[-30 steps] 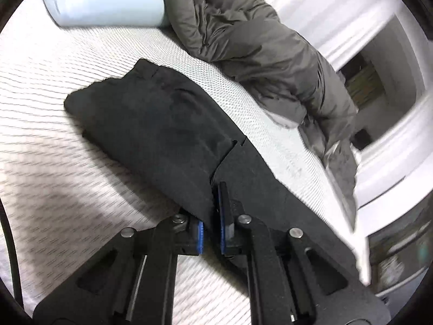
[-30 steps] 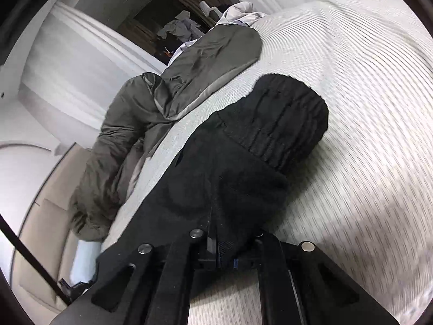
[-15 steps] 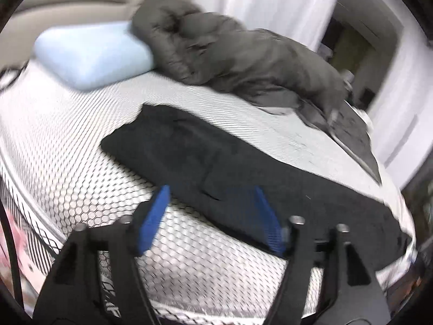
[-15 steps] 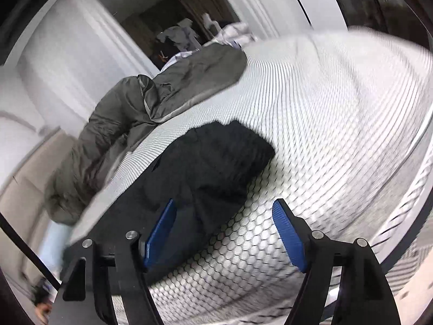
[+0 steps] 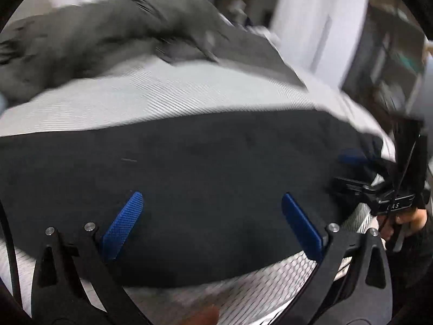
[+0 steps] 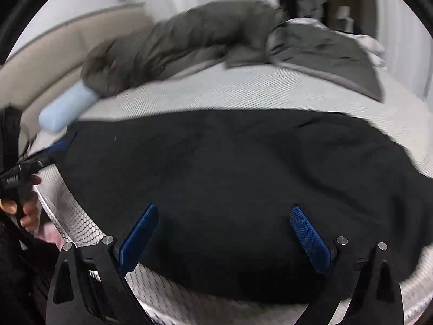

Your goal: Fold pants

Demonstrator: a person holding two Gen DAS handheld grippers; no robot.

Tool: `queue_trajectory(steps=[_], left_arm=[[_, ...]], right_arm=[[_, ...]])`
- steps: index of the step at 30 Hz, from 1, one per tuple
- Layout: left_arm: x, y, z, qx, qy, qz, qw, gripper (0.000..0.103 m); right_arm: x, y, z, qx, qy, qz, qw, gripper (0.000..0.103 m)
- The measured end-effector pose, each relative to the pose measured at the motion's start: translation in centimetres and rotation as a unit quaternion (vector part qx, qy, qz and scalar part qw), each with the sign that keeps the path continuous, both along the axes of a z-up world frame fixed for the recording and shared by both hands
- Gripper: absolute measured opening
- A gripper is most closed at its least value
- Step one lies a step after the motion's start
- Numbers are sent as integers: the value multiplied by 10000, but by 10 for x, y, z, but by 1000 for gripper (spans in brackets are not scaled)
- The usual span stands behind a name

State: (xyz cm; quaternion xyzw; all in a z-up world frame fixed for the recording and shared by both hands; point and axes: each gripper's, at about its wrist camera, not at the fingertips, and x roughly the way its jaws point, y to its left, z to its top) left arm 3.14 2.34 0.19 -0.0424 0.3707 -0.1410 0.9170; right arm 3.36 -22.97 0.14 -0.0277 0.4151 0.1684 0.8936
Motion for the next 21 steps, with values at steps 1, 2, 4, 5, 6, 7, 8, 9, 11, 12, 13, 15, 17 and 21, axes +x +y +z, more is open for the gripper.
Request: queue_trajectory(steps=[1, 2, 4, 5, 6, 7, 8, 9, 11, 12, 13, 15, 17, 21], left_arm=[[6, -12, -8, 56, 80, -88, 9999, 102], [10, -20, -16, 103, 162, -158, 9997, 102], [18, -29, -30, 305, 293, -221, 9989, 102], [18, -30, -35, 451, 304, -216, 9983, 102], [18, -30, -37, 555, 276, -204, 9979, 102], [17, -27, -37, 589, 248, -192, 9978, 102], [15, -24, -38, 593, 236, -136, 9979, 102], [17, -16, -39, 584, 256, -49, 9980, 102], [21, -8, -43, 550, 324, 102, 9979, 102], [24, -6, -44, 526, 346, 144, 9979, 102], [22, 0, -44, 519, 355, 153, 9979, 102], [20, 6, -46, 575, 344, 146, 9976, 102], [19, 8, -45, 656, 322, 156, 9972, 102], [17, 1, -34, 668, 260, 195, 9972, 102]], right_arm=[[4, 9, -5, -11, 32, 92, 10000, 100], [8, 17, -12, -122, 94, 148, 9998, 100], [11, 21, -24, -477, 141, 186, 9986, 100], [10, 16, -27, -602, 95, 158, 9980, 100], [11, 10, -29, -680, 106, 93, 9976, 99], [7, 0, -30, -726, 107, 4, 9973, 99], [4, -12, -30, -821, 81, -192, 9964, 99], [1, -25, -30, -856, 71, -380, 9956, 99], [-2, -51, -28, -998, 21, -799, 9918, 99], [-4, -62, -29, -1147, -15, -1004, 9883, 99], [-5, -74, -29, -1349, -67, -1244, 9830, 99], [-8, -98, -28, -1583, -141, -1655, 9733, 99], [-10, -108, -26, -1493, -125, -1703, 9739, 99], [-4, -98, -23, -1727, -204, -1672, 9705, 99]])
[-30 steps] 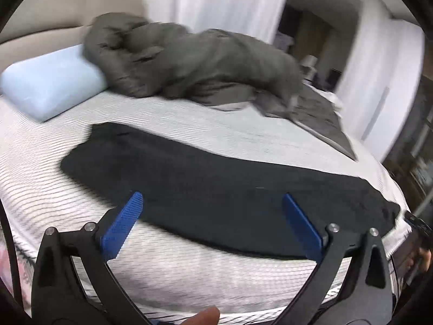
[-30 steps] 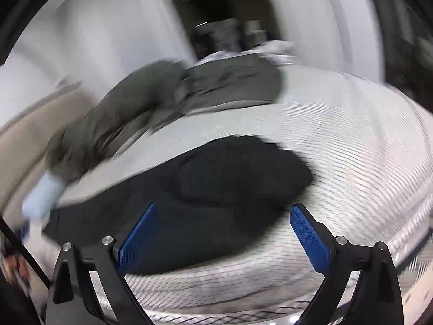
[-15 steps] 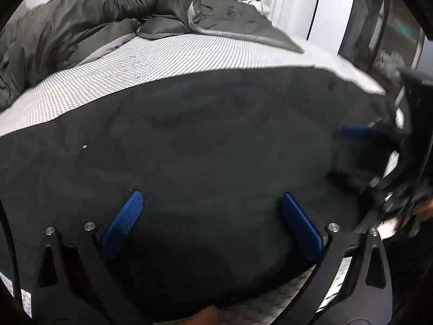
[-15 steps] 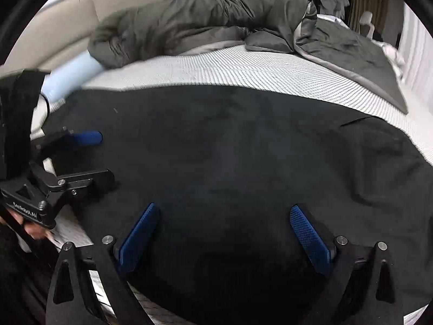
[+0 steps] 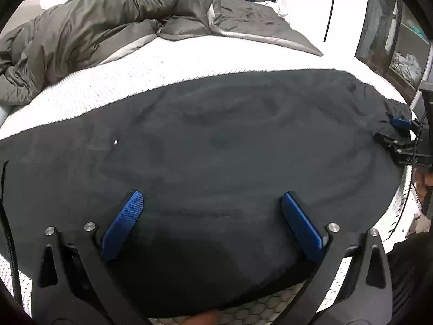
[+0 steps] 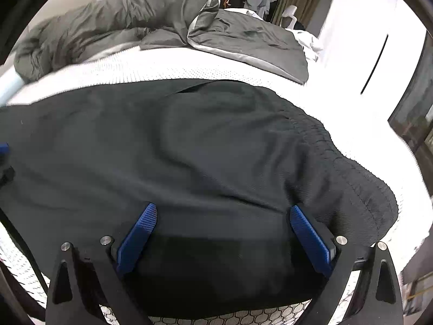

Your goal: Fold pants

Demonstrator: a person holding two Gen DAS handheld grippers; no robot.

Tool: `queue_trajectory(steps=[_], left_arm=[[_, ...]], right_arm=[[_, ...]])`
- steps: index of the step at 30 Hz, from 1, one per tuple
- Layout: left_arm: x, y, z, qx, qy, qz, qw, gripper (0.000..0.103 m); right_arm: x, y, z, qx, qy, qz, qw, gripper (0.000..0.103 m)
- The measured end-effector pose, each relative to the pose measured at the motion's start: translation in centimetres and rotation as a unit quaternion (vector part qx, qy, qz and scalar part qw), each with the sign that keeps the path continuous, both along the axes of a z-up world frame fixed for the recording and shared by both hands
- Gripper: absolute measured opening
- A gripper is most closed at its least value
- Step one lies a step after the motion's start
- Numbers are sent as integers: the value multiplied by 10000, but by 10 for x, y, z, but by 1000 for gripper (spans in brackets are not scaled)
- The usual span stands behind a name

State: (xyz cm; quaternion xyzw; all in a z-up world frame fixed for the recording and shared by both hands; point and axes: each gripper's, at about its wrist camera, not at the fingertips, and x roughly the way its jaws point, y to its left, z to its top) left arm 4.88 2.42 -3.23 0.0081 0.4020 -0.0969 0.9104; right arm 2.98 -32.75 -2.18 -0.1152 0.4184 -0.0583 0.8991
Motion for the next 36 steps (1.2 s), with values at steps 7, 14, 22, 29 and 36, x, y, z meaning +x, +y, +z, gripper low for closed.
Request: queue_trajectory(steps=[7, 14, 22, 29, 36], left_arm=[[30, -50, 15, 83, -12, -302, 9995, 102], [46, -60, -7, 118, 383, -414, 9983, 102], [43, -42, -10, 77, 401, -351, 9985, 102], [45, -43, -6, 124, 421, -243, 9987, 102], [44, -45, -8, 117, 409, -236, 9988, 102]], right_arm=[[19, 14, 22, 495, -196, 392, 9978, 99], [88, 13, 22, 819, 292, 562, 9946, 74], [101, -33, 22, -33, 84, -343, 9994, 51], [-31, -113, 80, 1242, -907, -1121, 9817, 71], [-47, -162, 31, 3866, -700, -1514, 9070, 70]])
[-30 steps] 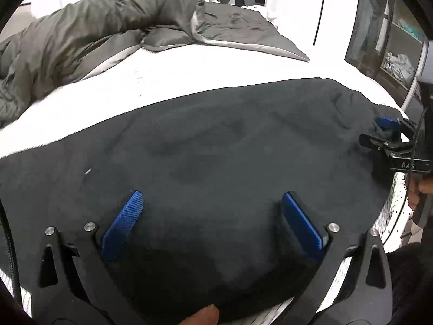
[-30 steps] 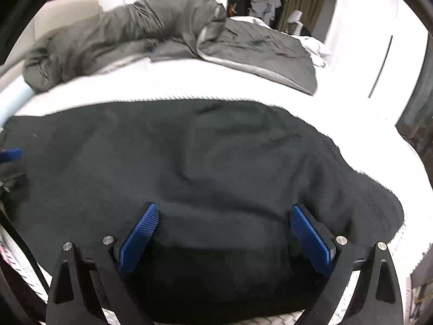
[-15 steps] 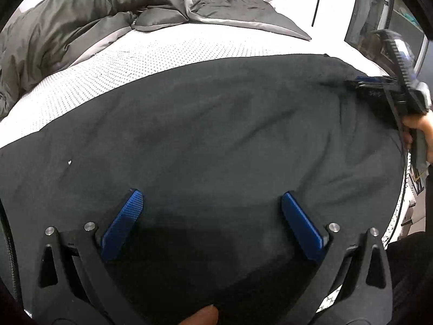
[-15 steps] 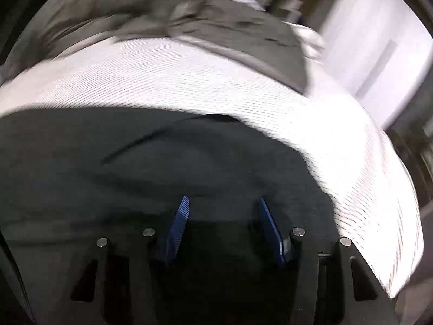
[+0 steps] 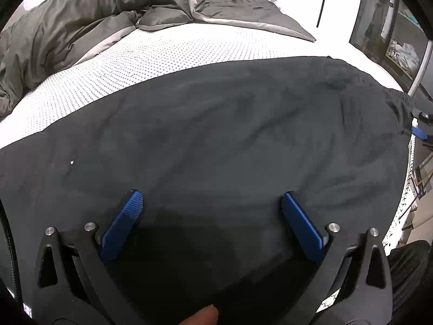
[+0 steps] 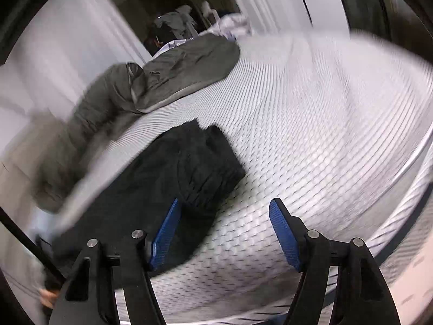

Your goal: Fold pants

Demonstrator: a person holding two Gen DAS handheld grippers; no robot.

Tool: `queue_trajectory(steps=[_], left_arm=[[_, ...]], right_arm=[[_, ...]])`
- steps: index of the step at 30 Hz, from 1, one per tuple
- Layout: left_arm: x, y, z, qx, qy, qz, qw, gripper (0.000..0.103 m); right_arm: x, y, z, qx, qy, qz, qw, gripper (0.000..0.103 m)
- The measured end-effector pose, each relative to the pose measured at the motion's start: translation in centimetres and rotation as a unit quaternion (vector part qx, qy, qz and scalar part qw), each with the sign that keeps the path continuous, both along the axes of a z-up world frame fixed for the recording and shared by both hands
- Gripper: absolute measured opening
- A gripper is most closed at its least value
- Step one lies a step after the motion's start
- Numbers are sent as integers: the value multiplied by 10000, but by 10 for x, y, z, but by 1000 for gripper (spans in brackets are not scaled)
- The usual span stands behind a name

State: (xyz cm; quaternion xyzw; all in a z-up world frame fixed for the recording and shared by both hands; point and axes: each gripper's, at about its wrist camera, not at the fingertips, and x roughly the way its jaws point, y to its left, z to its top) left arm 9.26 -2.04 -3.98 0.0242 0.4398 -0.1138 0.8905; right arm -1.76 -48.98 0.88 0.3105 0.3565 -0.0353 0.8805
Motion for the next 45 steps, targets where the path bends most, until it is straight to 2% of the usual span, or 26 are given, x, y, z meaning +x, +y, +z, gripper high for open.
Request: queue_trajectory(steps=[3, 4, 5, 6, 7, 8, 10, 13, 15, 17, 18, 19, 21, 22, 24, 25, 28, 31, 33, 35, 37, 39, 42, 44, 45], left_arm=[[1, -2, -1, 9, -7, -1, 10000, 102], [1, -2, -1, 1, -4, -3, 10000, 102], [1, -2, -1, -11, -6, -6, 10000, 102], [1, -2, -1, -29, -9, -12, 10000, 102], [0, -2, -1, -38, -6, -11, 10000, 102], [0, -2, -2, -41, -7, -14, 10000, 102], [0, -1, -1, -51, -22, -22, 10000, 102], [0, -1, -2, -70, -17, -21, 10000, 102], [0, -1, -1, -50, -27, 16, 10000, 102], [-1, -2, -1, -15, -47, 26, 10000, 102], [-1, -2, -2, -7, -54, 24, 10000, 102], [-1, -2, -2, -6, -59, 23, 10000, 102], [-1, -3, -2, -10, -56, 23, 10000, 102], [-1, -3, -2, -12, -54, 22, 10000, 102], [-1, -3, -2, -17, -49, 16, 10000, 102], [-1, -3, -2, -22, -46, 14, 10000, 102], [-1, -2, -1, -30, -52, -7, 10000, 102], [-3, -2, -1, -39, -62, -23, 10000, 102], [-3, -2, -1, -27, -59, 5, 10000, 102], [-4, -2, 0, -10, -75, 16, 10000, 102], [-7, -4, 3, -13, -104, -3, 9999, 102], [-11, -5, 8, -65, -147, -50, 9999, 102], [-18, -10, 22, -171, -337, -156, 9992, 102], [-20, -15, 29, -300, -434, -236, 9983, 102], [-18, -18, 32, -401, -427, -260, 9979, 102]], right_arm=[[12, 3, -6, 614, -243, 191, 9976, 70], [17, 6, -7, 529, -258, 126, 9982, 52], [19, 10, -4, 200, -178, -41, 9996, 27], [17, 14, 0, 9, -204, -133, 9997, 16], [11, 16, 5, -23, -382, -73, 9992, 14], [3, 20, 9, -102, -529, -27, 9985, 13], [-7, 15, 3, 18, -461, -100, 9989, 13], [-1, -3, -42, 529, 231, -307, 9979, 16], [-5, -6, -41, 674, 71, -261, 9974, 19], [-14, -4, -24, 502, -257, -339, 9978, 33], [-19, -7, -19, 501, -406, -448, 9969, 47], [-19, -10, -18, 573, -514, -498, 9958, 52], [-17, -16, -17, 736, -590, -591, 9938, 51], [-15, -18, -19, 699, -559, -631, 9940, 46], [-10, -17, -23, 527, -383, -700, 9954, 24], [-6, -14, -24, 494, -419, -696, 9955, 18], [-22, -12, -20, 407, -575, -651, 9954, 16], [-15, -21, -44, 517, 30, -706, 9962, 17], [-17, -16, -36, 356, -71, -701, 9969, 19], [-22, -20, -23, 63, -304, -757, 9966, 31], [-33, -11, 0, -341, -550, -870, 9941, 47], [-40, 3, 21, -807, -684, -901, 9903, 51], [-35, 23, 45, -1407, -620, -860, 9844, 52], [-31, 32, 54, -1534, -621, -601, 9844, 52], [-29, 36, 56, -1466, -686, -359, 9862, 56]])
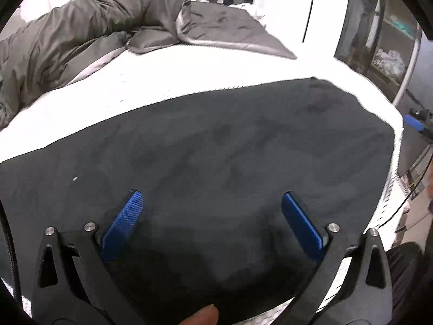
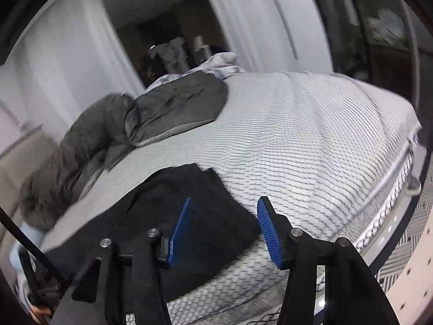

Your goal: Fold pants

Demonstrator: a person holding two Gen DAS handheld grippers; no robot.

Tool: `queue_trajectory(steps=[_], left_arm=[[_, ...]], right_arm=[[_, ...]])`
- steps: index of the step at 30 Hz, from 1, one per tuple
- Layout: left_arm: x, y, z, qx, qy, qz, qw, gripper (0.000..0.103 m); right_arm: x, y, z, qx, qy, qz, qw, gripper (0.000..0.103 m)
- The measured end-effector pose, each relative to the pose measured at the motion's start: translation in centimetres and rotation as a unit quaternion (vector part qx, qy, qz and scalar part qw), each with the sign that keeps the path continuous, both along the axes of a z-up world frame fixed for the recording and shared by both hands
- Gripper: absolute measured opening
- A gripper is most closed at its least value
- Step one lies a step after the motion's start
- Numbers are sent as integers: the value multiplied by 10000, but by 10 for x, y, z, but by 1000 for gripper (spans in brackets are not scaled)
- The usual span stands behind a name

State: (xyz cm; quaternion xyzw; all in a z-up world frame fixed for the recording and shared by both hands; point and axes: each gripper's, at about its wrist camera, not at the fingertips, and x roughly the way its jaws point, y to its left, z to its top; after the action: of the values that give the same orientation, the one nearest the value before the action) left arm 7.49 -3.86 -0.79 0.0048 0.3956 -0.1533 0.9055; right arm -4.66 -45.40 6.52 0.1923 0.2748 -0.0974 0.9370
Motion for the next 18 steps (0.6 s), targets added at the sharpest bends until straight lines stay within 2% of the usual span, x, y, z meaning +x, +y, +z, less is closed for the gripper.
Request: queue_trajectory(steps=[1, 2, 4, 5, 7, 9, 13, 16, 18], left_arm=[[3, -3, 1, -131, 55, -40, 9999, 102], [7, -8, 1, -372, 182, -160, 9990, 102], [13, -18, 0, -611, 364, -356, 9968, 102], [16, -25, -1, -636, 413, -419, 9962, 102], [17, -33, -6, -449, 438, -437, 9971, 102], [18, -38, -15, -157, 541, -378, 9977, 102], [15, -41, -22, 59, 584, -378, 9976, 102], [11, -43, -15, 1, 538, -311, 9981, 102], [8, -48, -6, -136, 468, -394, 9980, 102]], right_arm=[[9, 4, -2, 150, 1, 324, 9994, 66], [22, 7, -8, 305, 58, 557, 9980, 67], [44, 8, -25, 481, 306, 691, 9960, 65], [50, 7, -37, 426, 560, 608, 9957, 61], [54, 7, -54, 41, 875, 476, 9950, 26], [54, 0, -66, -57, 1041, 483, 9934, 16], [44, -4, -62, -234, 1035, 378, 9936, 15], [39, 7, -50, -582, 1044, 352, 9922, 22], [39, 23, -39, -813, 992, 577, 9901, 23]])
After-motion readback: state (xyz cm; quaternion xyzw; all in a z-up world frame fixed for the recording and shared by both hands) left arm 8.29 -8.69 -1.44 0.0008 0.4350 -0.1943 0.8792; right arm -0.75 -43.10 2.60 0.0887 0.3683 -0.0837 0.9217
